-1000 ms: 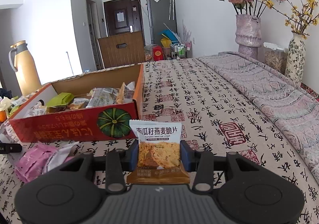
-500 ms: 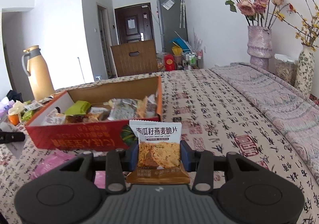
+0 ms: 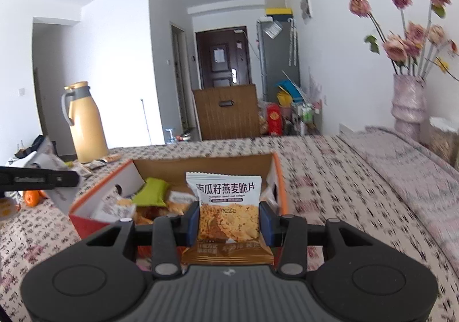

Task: Organize snacks
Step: 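Carry both held packets up and over the cardboard box, then open both grippers to drop the packets into the box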

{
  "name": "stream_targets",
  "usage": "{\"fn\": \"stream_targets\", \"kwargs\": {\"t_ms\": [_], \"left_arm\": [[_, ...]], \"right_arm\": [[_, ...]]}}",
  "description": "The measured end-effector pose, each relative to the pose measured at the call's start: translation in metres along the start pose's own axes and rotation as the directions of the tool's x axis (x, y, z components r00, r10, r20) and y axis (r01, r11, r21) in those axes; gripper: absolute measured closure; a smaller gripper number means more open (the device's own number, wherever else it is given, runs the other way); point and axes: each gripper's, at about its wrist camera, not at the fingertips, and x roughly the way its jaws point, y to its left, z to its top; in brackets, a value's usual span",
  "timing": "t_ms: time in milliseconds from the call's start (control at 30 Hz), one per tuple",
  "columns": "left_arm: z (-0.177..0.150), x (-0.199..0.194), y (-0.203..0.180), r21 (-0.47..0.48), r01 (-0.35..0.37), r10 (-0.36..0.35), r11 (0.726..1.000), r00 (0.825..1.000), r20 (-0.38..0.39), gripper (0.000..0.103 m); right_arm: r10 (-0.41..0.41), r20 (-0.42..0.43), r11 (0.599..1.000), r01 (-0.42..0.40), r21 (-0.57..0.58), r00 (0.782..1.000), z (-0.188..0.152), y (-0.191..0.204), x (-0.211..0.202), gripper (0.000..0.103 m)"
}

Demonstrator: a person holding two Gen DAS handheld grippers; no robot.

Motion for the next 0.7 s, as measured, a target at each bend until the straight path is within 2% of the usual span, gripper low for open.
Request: {"fn": "stream_targets", "kwargs": {"t_ms": [267, 700], "left_arm": [[0.020, 0.027, -0.004, -0.009, 0.003, -0.003, 1.000, 1.000, 0.019, 0.080], [0.025, 0.092, -0.006, -0.038, -0.001, 0.001, 0.999, 1.000, -0.020, 0.080]], "right_arm": [[0.041, 0.037, 0.999, -0.039, -0.035, 0.998, 0.026, 0.016, 0.030, 0.062], [0.084, 0.017, 0.996, -0.084, -0.025, 0.996, 0.043, 0.026, 0.101, 0.062]]}}
